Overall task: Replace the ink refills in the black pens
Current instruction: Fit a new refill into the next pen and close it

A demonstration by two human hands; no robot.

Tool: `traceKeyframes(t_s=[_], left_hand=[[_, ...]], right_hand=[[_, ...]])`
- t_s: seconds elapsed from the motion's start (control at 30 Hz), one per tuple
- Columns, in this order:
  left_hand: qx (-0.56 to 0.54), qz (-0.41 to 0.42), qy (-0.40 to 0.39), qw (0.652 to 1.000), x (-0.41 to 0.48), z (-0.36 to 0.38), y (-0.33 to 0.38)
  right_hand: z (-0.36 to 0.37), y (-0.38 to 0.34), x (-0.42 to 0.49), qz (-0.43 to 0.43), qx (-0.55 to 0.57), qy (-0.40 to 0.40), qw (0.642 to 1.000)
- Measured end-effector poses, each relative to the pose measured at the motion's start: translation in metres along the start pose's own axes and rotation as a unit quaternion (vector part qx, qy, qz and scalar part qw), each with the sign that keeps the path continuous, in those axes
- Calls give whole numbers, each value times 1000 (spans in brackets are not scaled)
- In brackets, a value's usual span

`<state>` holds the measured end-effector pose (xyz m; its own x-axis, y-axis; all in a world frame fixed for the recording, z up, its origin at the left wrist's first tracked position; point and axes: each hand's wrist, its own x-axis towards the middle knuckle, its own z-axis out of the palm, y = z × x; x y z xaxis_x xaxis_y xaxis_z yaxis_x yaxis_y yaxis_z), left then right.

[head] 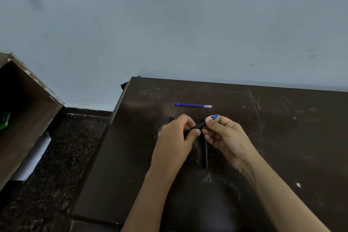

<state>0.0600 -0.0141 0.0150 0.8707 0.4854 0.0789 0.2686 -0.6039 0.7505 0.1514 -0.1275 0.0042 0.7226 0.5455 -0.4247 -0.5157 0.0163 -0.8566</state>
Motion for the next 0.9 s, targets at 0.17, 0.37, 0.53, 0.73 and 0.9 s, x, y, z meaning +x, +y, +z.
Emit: traceKeyframes(t_s=[0.17,0.37,0.53,0.73,0.9], left_hand=[[-13,-23,-33,999,0,3,-1],[7,0,-28,1000,0,2,-2],[-56,-91,-78,991,2,2,1],[5,-26,-14,1000,-2,-3,1],[-33,-59,-35,997,-1,-1,2]], right_hand=[[0,-1,0,-6,-2,2,1000],[0,0,-1,-10,-17,-2,1000],[-1,0,0,-15,-17,-1,1000],[0,2,0,-11,-15,-3,1000],[1,2,-1,-13,-15,-2,1000]])
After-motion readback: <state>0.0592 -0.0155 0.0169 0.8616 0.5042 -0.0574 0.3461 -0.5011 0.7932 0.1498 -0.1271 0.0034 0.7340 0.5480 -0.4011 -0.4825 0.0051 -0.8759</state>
